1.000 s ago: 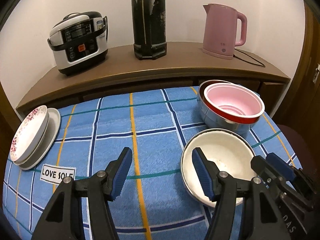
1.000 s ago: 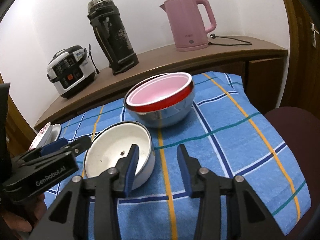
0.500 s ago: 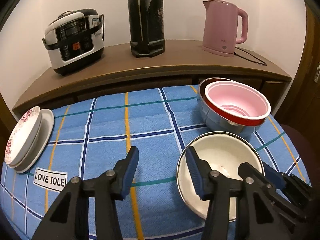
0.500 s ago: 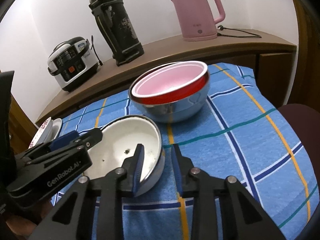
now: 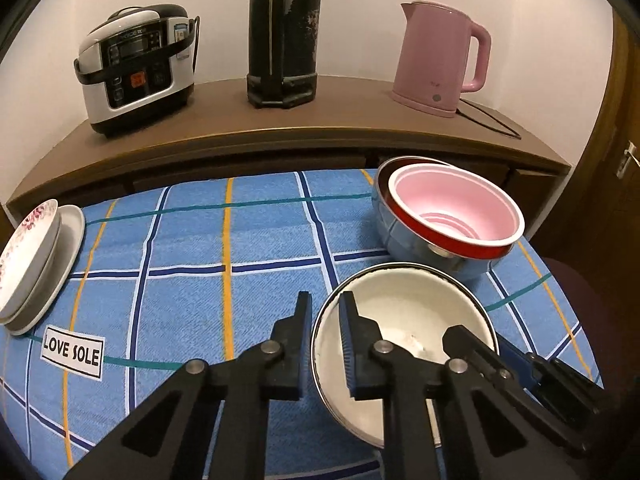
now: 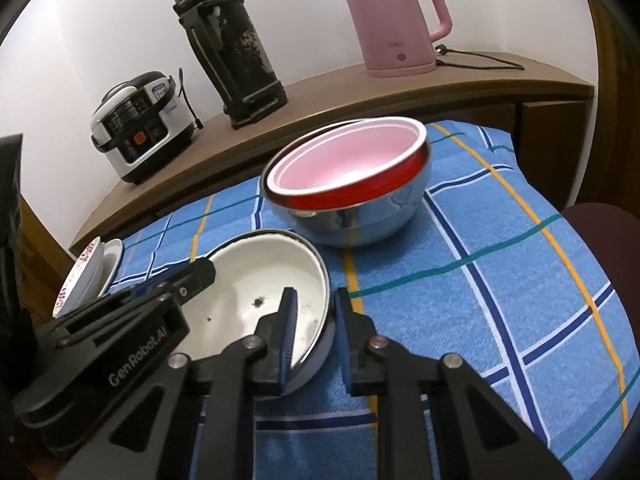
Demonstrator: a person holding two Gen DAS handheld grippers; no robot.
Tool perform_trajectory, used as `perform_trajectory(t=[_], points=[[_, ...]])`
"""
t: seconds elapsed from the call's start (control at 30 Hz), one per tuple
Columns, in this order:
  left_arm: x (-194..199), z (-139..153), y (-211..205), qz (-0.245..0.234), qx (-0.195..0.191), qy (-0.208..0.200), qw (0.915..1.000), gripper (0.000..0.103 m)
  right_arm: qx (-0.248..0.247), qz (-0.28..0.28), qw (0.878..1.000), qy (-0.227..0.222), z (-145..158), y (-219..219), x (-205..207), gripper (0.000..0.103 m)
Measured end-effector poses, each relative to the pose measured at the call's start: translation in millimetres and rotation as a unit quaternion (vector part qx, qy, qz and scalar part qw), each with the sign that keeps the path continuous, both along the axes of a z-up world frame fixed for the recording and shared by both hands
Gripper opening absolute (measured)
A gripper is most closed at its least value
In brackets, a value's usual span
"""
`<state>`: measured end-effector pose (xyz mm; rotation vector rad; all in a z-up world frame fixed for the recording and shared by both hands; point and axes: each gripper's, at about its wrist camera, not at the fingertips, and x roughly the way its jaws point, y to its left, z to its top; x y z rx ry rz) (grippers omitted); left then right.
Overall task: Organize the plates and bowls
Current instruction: 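Lower both grippers onto the white enamel bowl rim and close them, then lift the white enamel bowl off the cloth with both grippers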
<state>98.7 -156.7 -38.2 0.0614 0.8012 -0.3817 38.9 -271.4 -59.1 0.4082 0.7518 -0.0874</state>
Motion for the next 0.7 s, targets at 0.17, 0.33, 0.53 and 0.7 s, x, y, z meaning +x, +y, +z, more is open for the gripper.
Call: perform_trajectory(t=[0.17, 0.33, 0.53, 0.7], points=[[-5, 2, 1, 0.001, 0.001, 0.002, 1.0000, 0.015, -0.002, -0.004, 1.000, 0.009, 2, 1, 0, 0.015], [-9, 4, 2, -0.001, -0.001, -0.002, 1.0000, 0.015, 0.004, -0.008, 1.000, 0.016, 2, 0, -3, 0.012], [-15, 9, 3, -0.003, -0.002, -0.006, 1.0000, 0.015, 0.001, -0.009, 1.000, 0.014, 7, 2, -9, 0.012], [-19, 10, 4, -0.006, -0.003, -0.006, 1.0000, 0.015, -0.004, -0.010, 1.000, 0.014, 11, 3, -15, 0.012]])
